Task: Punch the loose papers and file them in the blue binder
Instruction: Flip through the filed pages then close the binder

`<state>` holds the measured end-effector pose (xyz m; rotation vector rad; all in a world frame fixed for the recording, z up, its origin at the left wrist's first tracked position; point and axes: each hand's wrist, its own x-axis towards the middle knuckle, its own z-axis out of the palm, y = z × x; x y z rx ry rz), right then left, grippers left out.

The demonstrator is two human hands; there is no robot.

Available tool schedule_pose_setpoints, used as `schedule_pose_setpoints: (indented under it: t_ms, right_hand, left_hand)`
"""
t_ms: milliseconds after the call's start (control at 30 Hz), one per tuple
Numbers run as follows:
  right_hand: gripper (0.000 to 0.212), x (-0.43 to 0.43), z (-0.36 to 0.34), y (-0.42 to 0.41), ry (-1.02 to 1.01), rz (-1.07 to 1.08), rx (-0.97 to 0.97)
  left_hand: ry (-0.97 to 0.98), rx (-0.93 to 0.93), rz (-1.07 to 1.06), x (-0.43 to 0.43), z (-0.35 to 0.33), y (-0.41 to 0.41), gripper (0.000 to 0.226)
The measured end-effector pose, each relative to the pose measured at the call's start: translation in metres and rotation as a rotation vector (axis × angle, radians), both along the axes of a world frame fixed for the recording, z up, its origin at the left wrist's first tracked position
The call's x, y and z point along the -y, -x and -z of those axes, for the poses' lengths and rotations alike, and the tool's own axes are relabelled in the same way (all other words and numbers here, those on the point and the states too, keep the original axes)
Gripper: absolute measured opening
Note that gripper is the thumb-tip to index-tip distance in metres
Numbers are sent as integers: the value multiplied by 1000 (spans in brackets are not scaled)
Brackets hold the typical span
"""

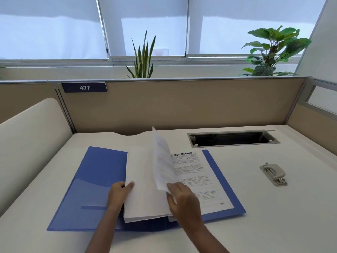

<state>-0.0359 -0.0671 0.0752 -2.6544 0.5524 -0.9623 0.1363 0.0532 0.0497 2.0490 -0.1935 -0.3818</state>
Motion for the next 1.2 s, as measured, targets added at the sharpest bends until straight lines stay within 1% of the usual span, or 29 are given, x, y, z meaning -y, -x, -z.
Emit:
schedule_pose_setpoints:
  t_ms: [100, 167, 267, 400, 533, 633, 733, 800, 867, 933, 1000, 1100, 1200]
  right_hand:
    - [22, -20, 4, -10, 123, -125, -24]
    - [19, -29, 7, -14, 189, -169, -51]
    - [20, -33, 12, -18, 241, -207, -101]
    - [20, -31, 15, -16, 274, -245, -99]
    - [16, -19, 20, -6, 202, -247, -94]
    - [18, 0, 26, 6, 107, -143, -135]
    - [23, 27, 36, 21, -6, 70, -190]
    - [38, 46, 43, 30, -150, 217, -275]
    - [56, 65, 51, 40, -203, 346, -400]
    - [67, 79, 55, 49, -258, 442, -472]
    - [75, 89, 59, 54, -332, 511, -504]
    - [77, 96, 61, 58, -406, 589, -550]
    - [72, 101, 57, 56, -456, 618, -581]
  left_hand:
    - [150, -89, -6, 4, -7, 4, 37]
    - [223, -142, -25, 5, -13, 7, 39]
    - [242, -179, -14, 5, -17, 9, 42]
    - [226, -153, 56, 2, -16, 9, 22]
    - [173, -118, 37, 1, -15, 8, 18]
    - [146, -100, 22, -2, -15, 5, 18]
    - [109, -66, 2, -6, -13, 2, 16]
    - [93, -49, -14, -8, -11, 1, 16]
    - [69, -42, -33, -10, -9, 1, 18]
    - [52, -41, -48, -11, -6, 0, 18]
    - [43, -44, -53, -11, -3, 0, 18]
    - [16, -34, -42, -10, -1, -1, 18]
    - [7, -37, -43, -10, 1, -1, 18]
